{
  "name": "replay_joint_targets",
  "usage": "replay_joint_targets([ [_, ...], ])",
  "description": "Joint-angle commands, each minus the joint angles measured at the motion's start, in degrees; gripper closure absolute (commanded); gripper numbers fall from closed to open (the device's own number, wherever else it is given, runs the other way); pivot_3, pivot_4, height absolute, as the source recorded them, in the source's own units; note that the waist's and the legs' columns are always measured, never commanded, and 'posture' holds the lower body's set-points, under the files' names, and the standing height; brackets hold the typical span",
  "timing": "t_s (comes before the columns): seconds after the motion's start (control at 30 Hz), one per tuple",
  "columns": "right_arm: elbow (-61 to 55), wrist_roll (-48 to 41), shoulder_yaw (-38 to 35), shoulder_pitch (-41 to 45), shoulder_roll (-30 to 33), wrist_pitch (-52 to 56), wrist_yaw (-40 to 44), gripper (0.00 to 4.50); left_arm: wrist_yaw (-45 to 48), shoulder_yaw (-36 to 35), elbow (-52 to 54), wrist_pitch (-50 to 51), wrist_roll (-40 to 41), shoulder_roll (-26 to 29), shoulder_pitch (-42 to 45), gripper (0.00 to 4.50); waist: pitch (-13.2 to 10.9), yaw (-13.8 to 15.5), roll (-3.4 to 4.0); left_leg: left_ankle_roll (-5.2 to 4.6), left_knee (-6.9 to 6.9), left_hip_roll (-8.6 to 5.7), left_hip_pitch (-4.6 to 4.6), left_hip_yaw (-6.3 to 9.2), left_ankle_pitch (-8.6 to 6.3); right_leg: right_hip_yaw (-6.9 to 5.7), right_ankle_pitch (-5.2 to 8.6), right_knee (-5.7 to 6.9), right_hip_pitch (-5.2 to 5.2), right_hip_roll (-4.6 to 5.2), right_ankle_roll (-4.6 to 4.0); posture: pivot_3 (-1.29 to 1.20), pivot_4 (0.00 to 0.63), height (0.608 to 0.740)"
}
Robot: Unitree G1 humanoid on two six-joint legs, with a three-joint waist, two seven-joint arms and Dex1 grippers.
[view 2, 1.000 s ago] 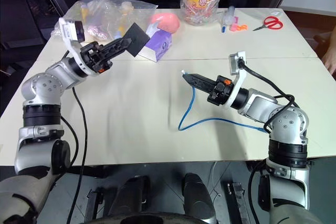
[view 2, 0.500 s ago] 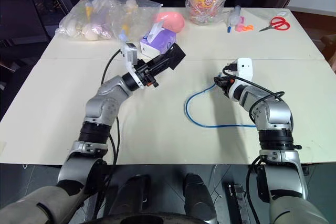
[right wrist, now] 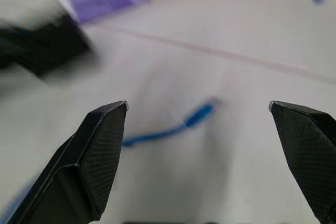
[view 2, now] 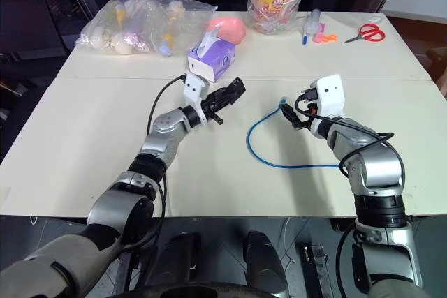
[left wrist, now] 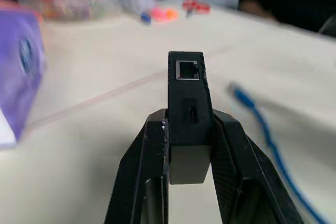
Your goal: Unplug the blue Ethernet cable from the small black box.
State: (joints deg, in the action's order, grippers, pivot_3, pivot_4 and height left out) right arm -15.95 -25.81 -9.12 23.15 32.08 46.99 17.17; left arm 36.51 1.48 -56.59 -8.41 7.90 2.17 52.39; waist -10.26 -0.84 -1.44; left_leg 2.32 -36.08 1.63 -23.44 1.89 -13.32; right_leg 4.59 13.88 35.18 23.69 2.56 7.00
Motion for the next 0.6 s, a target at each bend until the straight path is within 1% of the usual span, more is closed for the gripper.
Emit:
replay_joint_targets([
  [0.03, -4.33, -1.31, -2.54, -0.49, -0.81, 1.69, -0.95, 0.00, 2.00, 0.14, -1.36, -1.08, -0.86, -0.02, 2.42, 2.32, 0.00, 0.04, 0.00, 0.00, 0.00, 0.00, 0.00, 0.00, 0.00, 0.00, 0.00, 0.00, 0.00, 0.00, 0.00, 0.00, 0.150, 0.740],
  [0.13, -5.33, -1.19, -2.99, -1.92, -1.22, 2.16, -1.20, 0.00, 3.18, 0.09, -0.63, 0.13, -1.23, 0.74, 2.36, 1.31, 0.00, 0.07, 0.00, 0.00, -0.03, 0.00, 0.00, -0.01, 0.00, 0.00, 0.00, 0.00, -0.01, 0.02, -0.01, 0.00, 0.150, 0.740],
  [0.17, -5.81, -1.13, -3.15, -2.76, -1.11, 2.31, -1.15, 0.00, 4.62, 0.84, 1.26, 0.83, -1.81, 1.68, 1.62, 0.97, 0.00, 0.08, 0.00, 0.00, -0.02, 0.00, 0.00, -0.01, 0.00, 0.00, 0.00, 0.00, -0.01, 0.02, -0.01, 0.00, 0.150, 0.740],
  [0.23, -6.93, -1.14, -3.74, -4.32, -0.70, 2.64, -0.95, 0.00, 6.40, 0.81, 6.65, 3.51, -1.35, 3.61, -0.24, 0.97, 0.00, 0.01, 0.00, 0.00, 0.00, 0.00, 0.00, -0.01, 0.00, 0.00, 0.00, 0.02, 0.00, 0.01, -0.01, 0.00, 0.150, 0.740],
  [0.3, -8.83, -1.52, -5.15, -6.28, -0.15, 2.56, -0.54, 0.00, 8.54, 0.29, 15.99, 8.57, 0.66, 6.21, -3.82, 0.97, 0.00, -0.27, 0.01, 0.00, 0.04, 0.01, 0.01, -0.01, 0.00, 0.01, 0.00, 0.04, 0.01, 0.01, -0.01, 0.00, 0.150, 0.740],
  [0.37, -11.17, -2.52, -7.42, -8.62, -0.54, 1.08, 0.14, 0.00, 9.92, -0.59, 27.29, 15.79, 3.45, 9.16, -8.31, 0.97, 0.00, -0.29, 0.02, 0.00, 0.07, 0.02, 0.04, 0.00, 0.00, 0.01, 0.00, 0.13, 0.02, 0.02, -0.01, 0.00, 0.150, 0.740],
  [0.43, -13.14, -3.00, -9.40, -11.23, -1.77, -0.67, 0.05, 0.00, 10.01, -1.31, 37.30, 22.11, 5.57, 12.10, -12.67, 0.97, 0.01, -0.21, 0.02, 0.00, 0.10, 0.04, 0.08, 0.01, 0.00, 0.00, 0.00, 0.20, 0.02, 0.01, -0.01, 0.00, 0.150, 0.740],
  [0.5, -14.88, -2.39, -10.37, -14.21, -3.15, -3.89, 0.03, 0.00, 9.77, -2.26, 45.62, 27.93, 8.38, 14.25, -16.42, 0.97, 0.01, -0.19, 0.02, 0.00, 0.08, 0.05, 0.10, 0.02, 0.00, 0.00, 0.00, 0.24, 0.01, 0.01, -0.01, 0.00, 0.150, 0.740],
  [0.6, -18.07, -3.47, -11.28, -19.10, -4.97, -5.95, 0.74, 0.00, 7.48, -4.77, 56.83, 37.04, 12.67, 17.05, -22.52, 0.97, 0.01, -0.02, 0.03, 0.00, 0.00, 0.06, 0.12, 0.03, 0.00, -0.03, 0.01, 0.22, -0.06, 0.01, -0.02, 0.00, 0.150, 0.740],
])
